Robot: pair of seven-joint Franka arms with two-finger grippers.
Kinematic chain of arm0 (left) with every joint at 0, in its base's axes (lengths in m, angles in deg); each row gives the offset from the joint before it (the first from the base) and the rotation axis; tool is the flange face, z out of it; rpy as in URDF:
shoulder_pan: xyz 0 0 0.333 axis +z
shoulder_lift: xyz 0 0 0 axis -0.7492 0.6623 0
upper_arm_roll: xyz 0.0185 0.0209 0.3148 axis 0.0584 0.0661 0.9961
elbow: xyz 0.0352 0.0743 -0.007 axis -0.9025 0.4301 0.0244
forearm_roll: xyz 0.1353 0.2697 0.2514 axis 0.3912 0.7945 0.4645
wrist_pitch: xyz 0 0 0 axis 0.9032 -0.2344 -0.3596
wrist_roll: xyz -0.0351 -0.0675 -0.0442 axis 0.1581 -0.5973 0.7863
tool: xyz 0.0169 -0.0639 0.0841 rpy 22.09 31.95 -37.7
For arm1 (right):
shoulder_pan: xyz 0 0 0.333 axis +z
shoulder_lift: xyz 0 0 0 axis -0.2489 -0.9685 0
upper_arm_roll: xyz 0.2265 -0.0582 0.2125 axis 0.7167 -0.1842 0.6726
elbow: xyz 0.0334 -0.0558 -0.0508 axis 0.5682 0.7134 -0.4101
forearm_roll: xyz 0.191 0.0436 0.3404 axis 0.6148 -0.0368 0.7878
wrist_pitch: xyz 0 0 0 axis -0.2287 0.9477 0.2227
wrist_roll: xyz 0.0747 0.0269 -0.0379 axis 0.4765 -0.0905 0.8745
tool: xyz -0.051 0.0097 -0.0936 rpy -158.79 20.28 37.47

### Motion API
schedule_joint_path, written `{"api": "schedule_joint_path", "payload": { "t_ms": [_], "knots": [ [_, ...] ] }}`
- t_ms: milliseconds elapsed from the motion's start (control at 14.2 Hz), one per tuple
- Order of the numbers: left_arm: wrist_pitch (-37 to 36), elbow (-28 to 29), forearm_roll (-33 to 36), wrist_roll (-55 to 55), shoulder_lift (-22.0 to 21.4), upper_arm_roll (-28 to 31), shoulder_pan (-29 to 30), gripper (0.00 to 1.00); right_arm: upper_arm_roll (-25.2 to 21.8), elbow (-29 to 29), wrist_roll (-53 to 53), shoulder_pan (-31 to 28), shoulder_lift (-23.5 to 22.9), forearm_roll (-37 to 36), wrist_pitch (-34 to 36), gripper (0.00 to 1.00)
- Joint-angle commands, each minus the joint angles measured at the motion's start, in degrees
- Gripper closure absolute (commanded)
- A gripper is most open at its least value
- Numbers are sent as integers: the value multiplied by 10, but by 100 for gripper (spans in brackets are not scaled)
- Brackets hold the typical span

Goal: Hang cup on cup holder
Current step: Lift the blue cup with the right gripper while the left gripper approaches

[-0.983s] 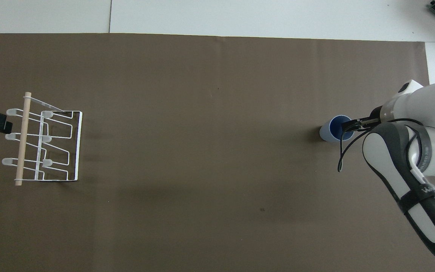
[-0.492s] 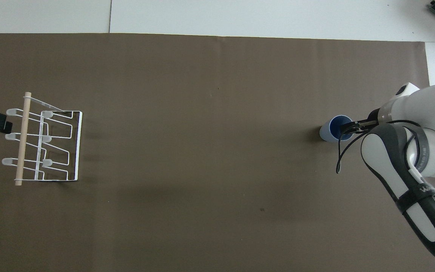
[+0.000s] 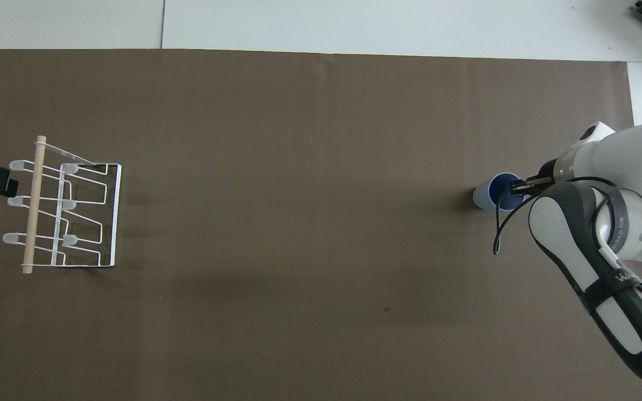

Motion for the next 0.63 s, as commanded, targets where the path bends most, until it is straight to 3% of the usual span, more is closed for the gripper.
{"api": "schedule_joint_path", "payload": {
  "t_ms": [0,140,562],
  "knots": [
    [3,14,9,-5,-13,-5,6,0,10,-58,14,-3,-1,21,67,100],
    [3,14,9,-5,-13,-6,6,0,12,-105,19,-5,0,80,137,100],
    [3,14,9,-5,-13,-6,6,0,20,-142,17,-4,8,268,171,100]
  ]
}}
